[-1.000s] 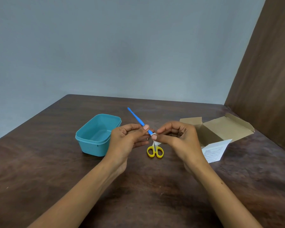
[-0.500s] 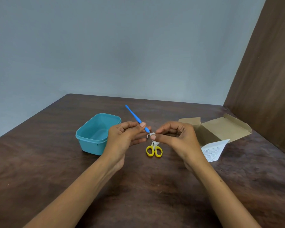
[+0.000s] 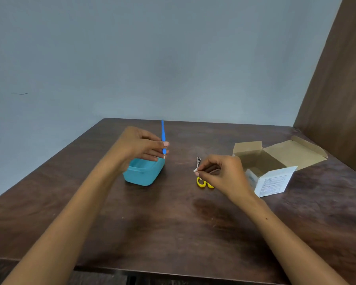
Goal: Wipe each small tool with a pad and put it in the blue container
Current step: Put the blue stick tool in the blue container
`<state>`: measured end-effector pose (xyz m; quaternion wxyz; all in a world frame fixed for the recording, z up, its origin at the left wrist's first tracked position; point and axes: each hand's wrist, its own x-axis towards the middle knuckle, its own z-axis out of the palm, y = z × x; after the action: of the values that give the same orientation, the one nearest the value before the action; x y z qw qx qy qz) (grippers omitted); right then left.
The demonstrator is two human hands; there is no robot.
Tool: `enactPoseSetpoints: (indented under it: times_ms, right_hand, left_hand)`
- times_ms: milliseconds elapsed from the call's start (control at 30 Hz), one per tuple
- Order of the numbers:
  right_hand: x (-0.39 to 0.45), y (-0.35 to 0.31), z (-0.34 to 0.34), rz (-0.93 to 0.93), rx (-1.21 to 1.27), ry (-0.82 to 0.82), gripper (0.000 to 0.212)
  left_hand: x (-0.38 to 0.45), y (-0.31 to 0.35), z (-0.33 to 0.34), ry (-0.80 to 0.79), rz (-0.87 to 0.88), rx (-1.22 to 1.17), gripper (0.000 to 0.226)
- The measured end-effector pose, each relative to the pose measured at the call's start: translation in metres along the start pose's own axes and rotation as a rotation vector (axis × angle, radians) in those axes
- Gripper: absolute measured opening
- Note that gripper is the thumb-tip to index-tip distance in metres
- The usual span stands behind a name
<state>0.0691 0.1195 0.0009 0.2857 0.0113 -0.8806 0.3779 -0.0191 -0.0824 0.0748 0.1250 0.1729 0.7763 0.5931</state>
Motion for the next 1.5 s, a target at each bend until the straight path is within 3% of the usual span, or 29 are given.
enactPoseSetpoints:
  times_ms: [300, 567, 700, 800, 867, 1000, 1133, 1500]
  right_hand:
    - [-0.001, 0.001, 0.006, -0.041, -0.024, -0.015, 0.012]
    - [0.001, 0.006, 0.007, -0.090, -0.074, -0.008, 0.013]
    - [0.002, 0.008, 0.006, -0.081, -0.078, 0.020, 0.013]
    - [0.003, 0.009, 0.005, -0.069, -0.066, 0.087, 0.011]
    - [0.004, 0.009, 0.003, -0.060, -0.055, 0.141, 0.016]
    - [0.006, 0.011, -0.002, -0.078, -0.086, 0.242, 0.014]
    - [0.007, 0.012, -0.006, -0.069, -0.096, 0.243, 0.009]
    - [0.007, 0.010, -0.006, -0.055, -0.129, 0.225, 0.007]
  left_hand:
    - [0.024, 0.003, -0.032, -0.115, -0.190, 0.414, 0.025]
    - [0.043, -0.008, -0.027, -0.121, -0.213, 0.696, 0.027]
    - [0.042, -0.019, -0.018, -0.037, -0.108, 0.904, 0.024]
    - [0.033, -0.023, -0.002, 0.255, 0.116, 1.032, 0.034]
    - [0.025, -0.024, 0.017, 0.362, 0.259, 0.999, 0.033]
    - [0.016, -0.032, 0.059, 0.301, 0.464, 0.805, 0.020]
    - [0.019, -0.044, 0.078, 0.377, 0.581, 0.790, 0.012]
    - [0.016, -0.057, 0.082, 0.294, 0.599, 0.889, 0.006]
